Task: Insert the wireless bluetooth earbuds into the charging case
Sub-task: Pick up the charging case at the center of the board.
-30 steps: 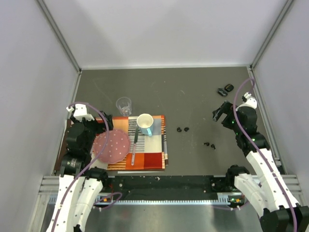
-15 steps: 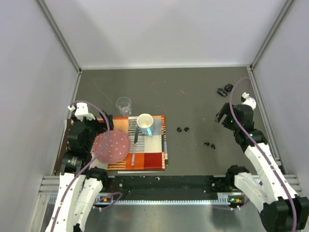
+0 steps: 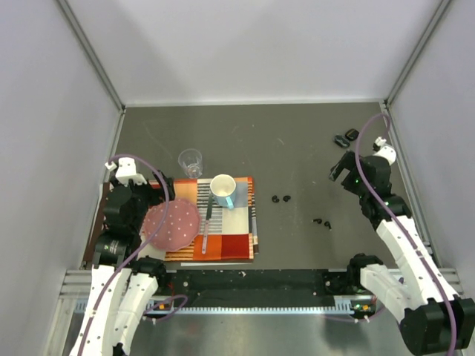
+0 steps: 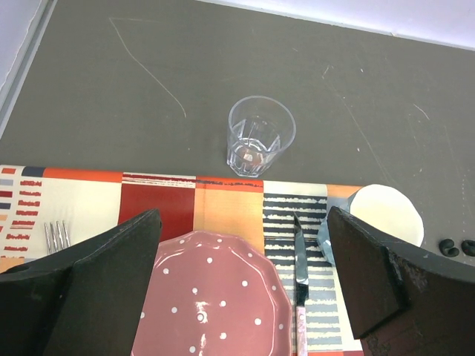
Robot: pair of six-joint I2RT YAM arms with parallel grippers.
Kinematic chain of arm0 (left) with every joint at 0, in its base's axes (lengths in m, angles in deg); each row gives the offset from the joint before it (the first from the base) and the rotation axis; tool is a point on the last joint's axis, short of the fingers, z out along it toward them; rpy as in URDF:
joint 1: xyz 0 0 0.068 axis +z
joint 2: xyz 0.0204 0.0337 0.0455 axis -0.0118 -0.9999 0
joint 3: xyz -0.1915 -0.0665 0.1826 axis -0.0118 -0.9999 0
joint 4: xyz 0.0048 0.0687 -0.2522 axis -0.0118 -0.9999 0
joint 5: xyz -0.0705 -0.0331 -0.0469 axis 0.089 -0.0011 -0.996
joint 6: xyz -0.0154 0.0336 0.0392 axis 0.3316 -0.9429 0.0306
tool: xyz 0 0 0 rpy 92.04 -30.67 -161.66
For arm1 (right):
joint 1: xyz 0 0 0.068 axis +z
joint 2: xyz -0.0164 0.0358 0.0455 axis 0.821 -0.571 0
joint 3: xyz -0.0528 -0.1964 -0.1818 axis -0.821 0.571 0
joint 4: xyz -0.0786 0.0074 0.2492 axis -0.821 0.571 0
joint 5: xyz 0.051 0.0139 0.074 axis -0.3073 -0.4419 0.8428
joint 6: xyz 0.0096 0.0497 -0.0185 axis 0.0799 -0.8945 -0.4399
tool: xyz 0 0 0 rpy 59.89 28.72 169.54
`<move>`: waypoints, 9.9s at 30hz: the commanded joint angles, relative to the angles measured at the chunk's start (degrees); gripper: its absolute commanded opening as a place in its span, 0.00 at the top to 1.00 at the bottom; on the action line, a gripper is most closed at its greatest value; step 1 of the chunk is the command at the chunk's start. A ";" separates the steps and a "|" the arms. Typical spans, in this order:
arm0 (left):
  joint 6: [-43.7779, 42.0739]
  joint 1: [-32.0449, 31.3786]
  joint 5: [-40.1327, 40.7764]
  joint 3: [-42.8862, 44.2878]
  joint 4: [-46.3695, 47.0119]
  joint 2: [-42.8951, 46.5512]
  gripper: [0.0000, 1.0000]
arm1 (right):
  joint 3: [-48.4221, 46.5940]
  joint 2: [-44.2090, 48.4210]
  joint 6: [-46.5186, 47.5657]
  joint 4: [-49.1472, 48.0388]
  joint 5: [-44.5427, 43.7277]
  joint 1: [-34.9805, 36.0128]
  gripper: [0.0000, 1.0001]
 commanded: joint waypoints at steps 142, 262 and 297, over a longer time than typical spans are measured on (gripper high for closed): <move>4.17 0.30 -8.56 -2.18 2.25 5.08 0.02 | -60.97 -79.28 31.93 1.87 10.98 -9.66 0.41; 25.17 -37.40 -26.84 4.41 37.58 -34.38 0.15 | -6.30 -1.32 40.90 -9.30 28.21 40.70 1.00; 22.81 -40.04 -29.39 9.33 33.63 -41.15 0.97 | -5.34 -0.36 42.39 -11.14 25.40 41.58 1.00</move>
